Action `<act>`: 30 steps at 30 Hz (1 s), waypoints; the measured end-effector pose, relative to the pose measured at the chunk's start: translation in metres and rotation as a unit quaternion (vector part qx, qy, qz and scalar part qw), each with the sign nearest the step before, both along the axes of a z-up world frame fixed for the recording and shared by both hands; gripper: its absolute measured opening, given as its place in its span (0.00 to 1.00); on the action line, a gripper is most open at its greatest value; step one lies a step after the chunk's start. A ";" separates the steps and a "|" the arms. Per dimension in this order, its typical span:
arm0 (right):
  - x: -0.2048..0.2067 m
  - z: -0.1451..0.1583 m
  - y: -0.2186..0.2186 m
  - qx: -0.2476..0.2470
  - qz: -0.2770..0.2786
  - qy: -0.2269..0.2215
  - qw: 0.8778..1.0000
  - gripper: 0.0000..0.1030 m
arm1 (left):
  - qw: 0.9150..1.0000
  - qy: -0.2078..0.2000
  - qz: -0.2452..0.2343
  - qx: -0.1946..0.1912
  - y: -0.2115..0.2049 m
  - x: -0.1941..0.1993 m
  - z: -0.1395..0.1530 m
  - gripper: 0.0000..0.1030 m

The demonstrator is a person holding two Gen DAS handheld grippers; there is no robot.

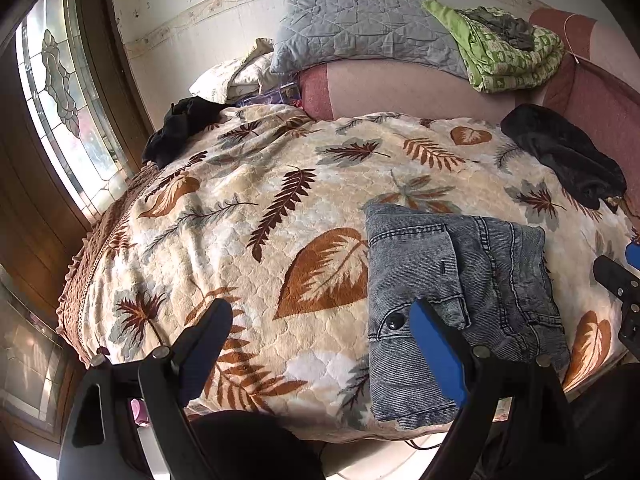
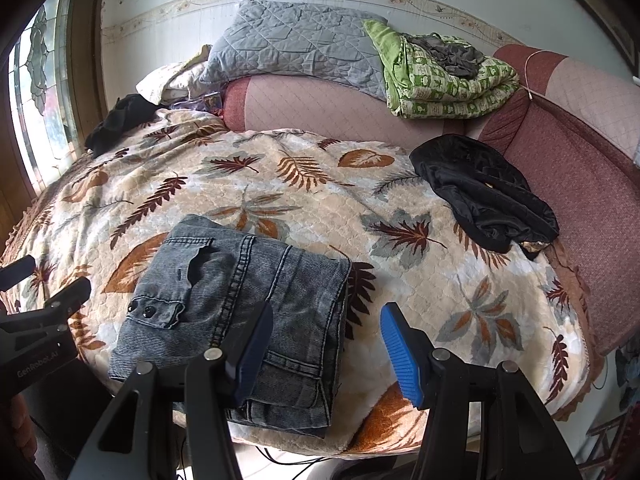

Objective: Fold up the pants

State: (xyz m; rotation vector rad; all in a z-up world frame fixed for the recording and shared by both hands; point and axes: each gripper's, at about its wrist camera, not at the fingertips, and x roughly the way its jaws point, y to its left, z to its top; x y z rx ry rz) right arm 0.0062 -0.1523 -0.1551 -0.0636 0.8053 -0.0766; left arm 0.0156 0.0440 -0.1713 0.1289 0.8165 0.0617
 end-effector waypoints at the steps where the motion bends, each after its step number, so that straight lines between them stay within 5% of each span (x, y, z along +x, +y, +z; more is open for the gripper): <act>1: 0.000 -0.001 0.000 -0.001 0.000 0.001 1.000 0.58 | 1.000 0.001 0.000 0.000 0.000 0.000 -0.001 0.87; 30: 0.005 -0.019 0.004 0.005 0.012 0.023 1.000 0.58 | 1.000 0.018 0.001 0.001 0.002 0.007 -0.014 0.87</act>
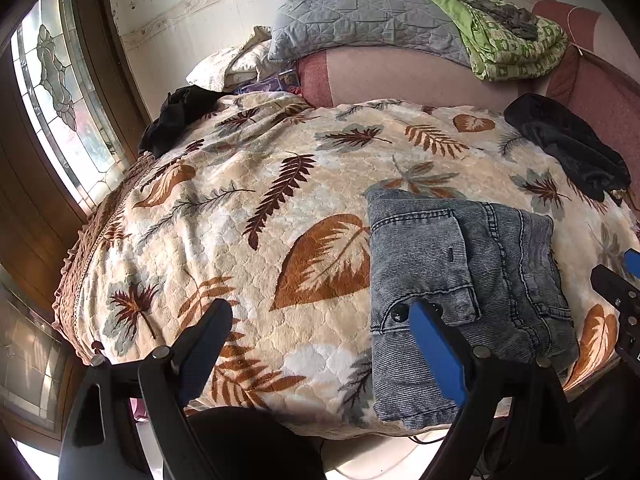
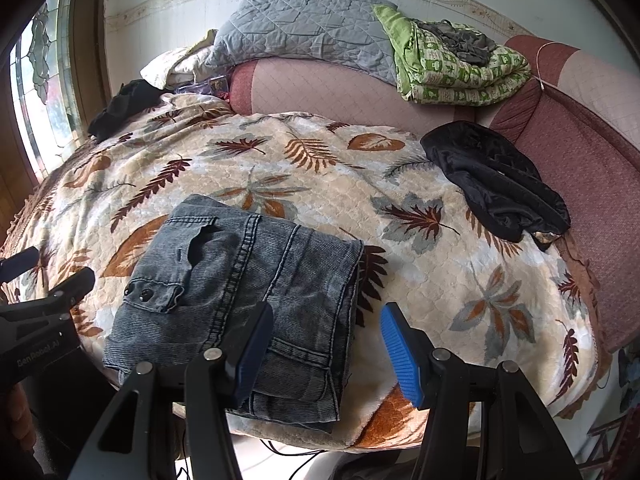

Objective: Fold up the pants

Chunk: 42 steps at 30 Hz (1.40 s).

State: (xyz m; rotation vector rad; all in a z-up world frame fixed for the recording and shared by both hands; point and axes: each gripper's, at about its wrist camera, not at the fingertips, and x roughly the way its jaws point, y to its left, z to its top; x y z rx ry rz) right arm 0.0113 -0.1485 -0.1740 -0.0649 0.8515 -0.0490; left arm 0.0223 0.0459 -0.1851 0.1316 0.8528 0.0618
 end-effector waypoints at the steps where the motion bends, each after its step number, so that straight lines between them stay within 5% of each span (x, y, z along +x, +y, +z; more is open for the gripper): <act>1: 0.000 0.000 0.000 0.000 0.001 0.000 1.000 0.58 | 1.000 0.000 0.000 0.000 0.000 0.000 0.000 0.87; 42: 0.002 -0.005 0.003 0.003 0.005 0.009 1.000 0.58 | 1.000 0.002 0.001 0.000 0.001 0.002 -0.003 0.87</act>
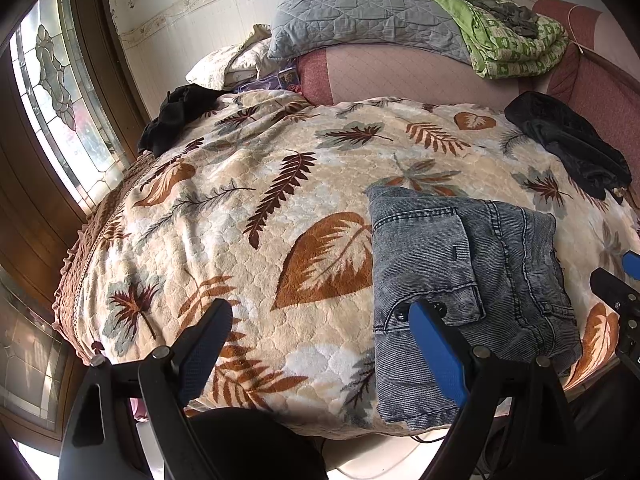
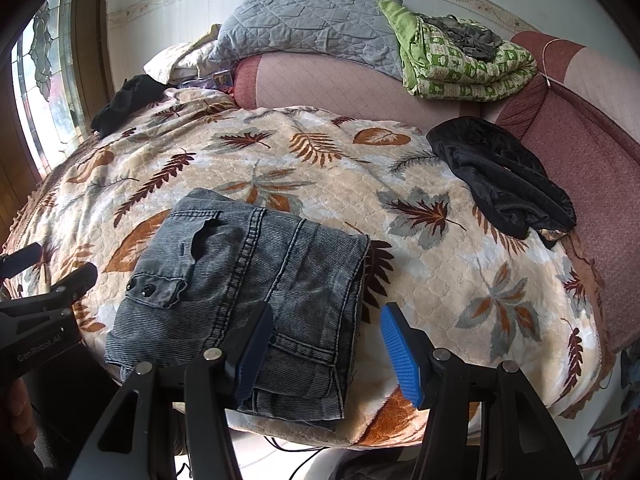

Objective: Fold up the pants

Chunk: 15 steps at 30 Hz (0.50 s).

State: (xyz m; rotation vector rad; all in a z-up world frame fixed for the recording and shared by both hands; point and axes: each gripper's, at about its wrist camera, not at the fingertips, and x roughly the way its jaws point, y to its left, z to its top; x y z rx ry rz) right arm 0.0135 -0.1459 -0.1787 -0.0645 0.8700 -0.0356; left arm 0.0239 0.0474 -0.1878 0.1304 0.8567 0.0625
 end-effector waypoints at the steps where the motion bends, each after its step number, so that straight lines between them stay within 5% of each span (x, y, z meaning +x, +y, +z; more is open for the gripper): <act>1: 0.000 0.000 0.000 0.000 0.000 0.000 1.000 0.58 | 1.000 0.000 0.000 0.000 0.000 0.000 0.000 0.87; 15: 0.001 -0.006 -0.006 0.021 0.007 0.008 1.000 0.58 | 1.000 0.008 0.003 0.003 0.005 0.002 -0.006 0.87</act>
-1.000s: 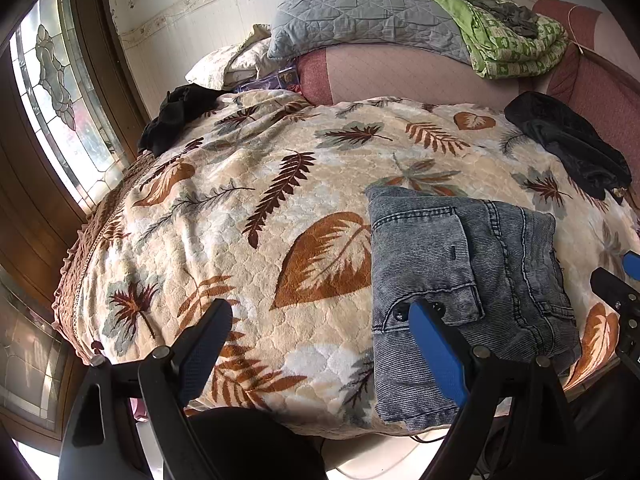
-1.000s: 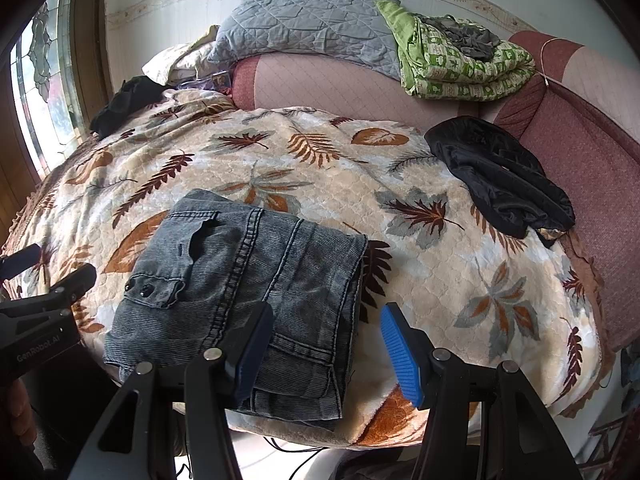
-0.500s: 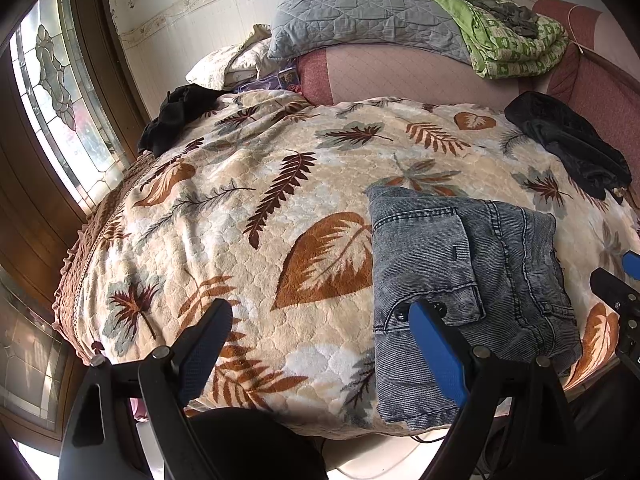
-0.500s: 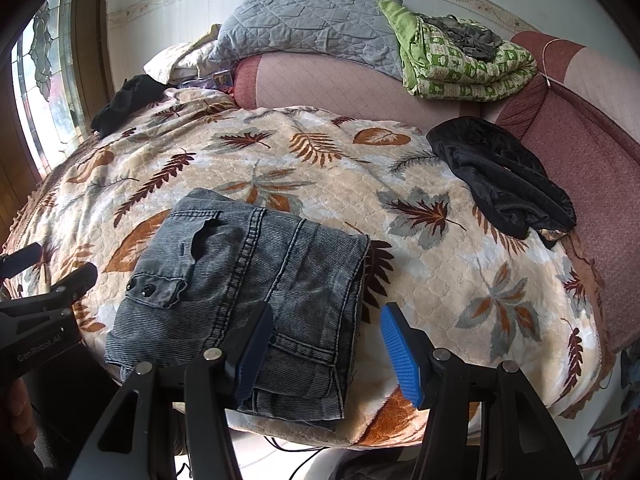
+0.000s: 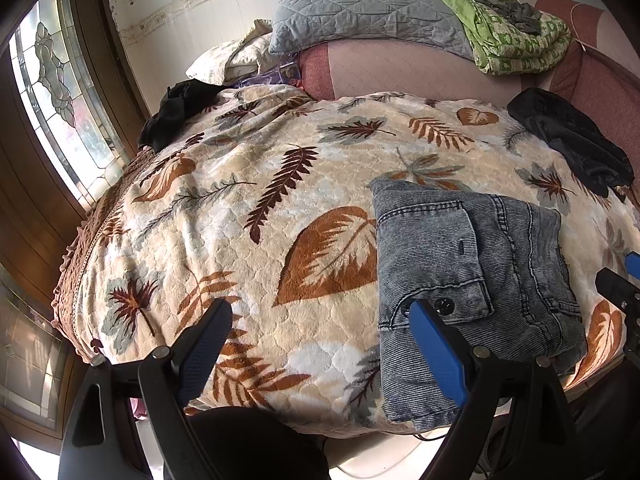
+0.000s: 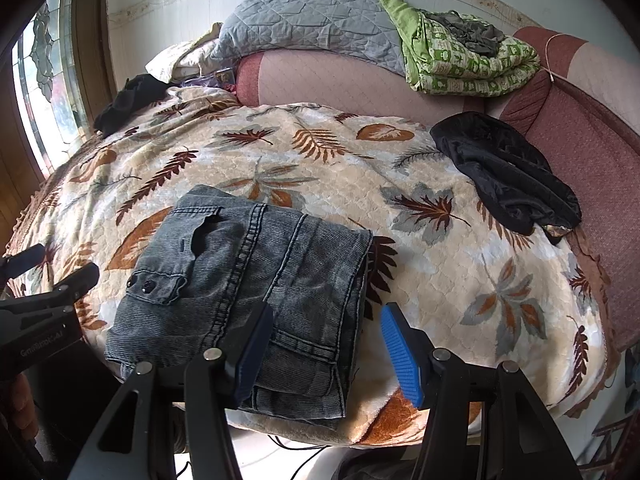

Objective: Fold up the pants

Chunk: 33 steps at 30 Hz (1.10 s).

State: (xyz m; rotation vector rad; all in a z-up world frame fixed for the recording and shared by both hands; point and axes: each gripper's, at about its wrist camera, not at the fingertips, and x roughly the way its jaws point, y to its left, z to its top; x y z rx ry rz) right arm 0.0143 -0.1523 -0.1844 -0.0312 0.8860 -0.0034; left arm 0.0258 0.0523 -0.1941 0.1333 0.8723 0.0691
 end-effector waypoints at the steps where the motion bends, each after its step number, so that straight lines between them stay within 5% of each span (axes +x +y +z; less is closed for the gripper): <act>1: 0.002 -0.002 -0.007 0.014 0.001 0.004 1.000 0.58 | 1.000 0.000 0.002 0.001 0.003 0.001 -0.001 0.87; 6: 0.006 -0.015 -0.059 0.123 -0.027 0.012 0.992 0.60 | 1.000 0.011 0.026 -0.010 0.028 0.017 -0.008 0.87; 9: 0.012 -0.029 -0.087 0.224 -0.025 0.015 0.974 0.72 | 0.998 0.028 0.026 -0.042 0.039 0.032 -0.015 0.87; 13: 0.040 -0.059 -0.096 0.305 0.008 0.056 0.951 0.72 | 0.996 0.055 -0.012 -0.069 0.030 0.051 -0.033 0.87; 16: 0.061 -0.080 -0.098 0.325 -0.002 0.086 0.942 0.72 | 0.991 0.086 -0.046 -0.093 0.019 0.064 -0.050 0.87; 21: 0.082 -0.112 -0.088 0.315 0.010 0.121 0.941 0.73 | 0.984 0.072 -0.076 -0.143 0.020 0.073 -0.052 0.87; 27: 0.089 -0.117 -0.080 0.353 0.035 0.092 0.930 0.84 | 0.969 0.086 -0.122 -0.199 0.010 0.085 -0.063 0.87; 33: 0.095 -0.122 -0.074 0.374 0.039 0.083 0.923 0.83 | 0.941 0.127 -0.132 -0.286 0.010 0.102 -0.078 0.87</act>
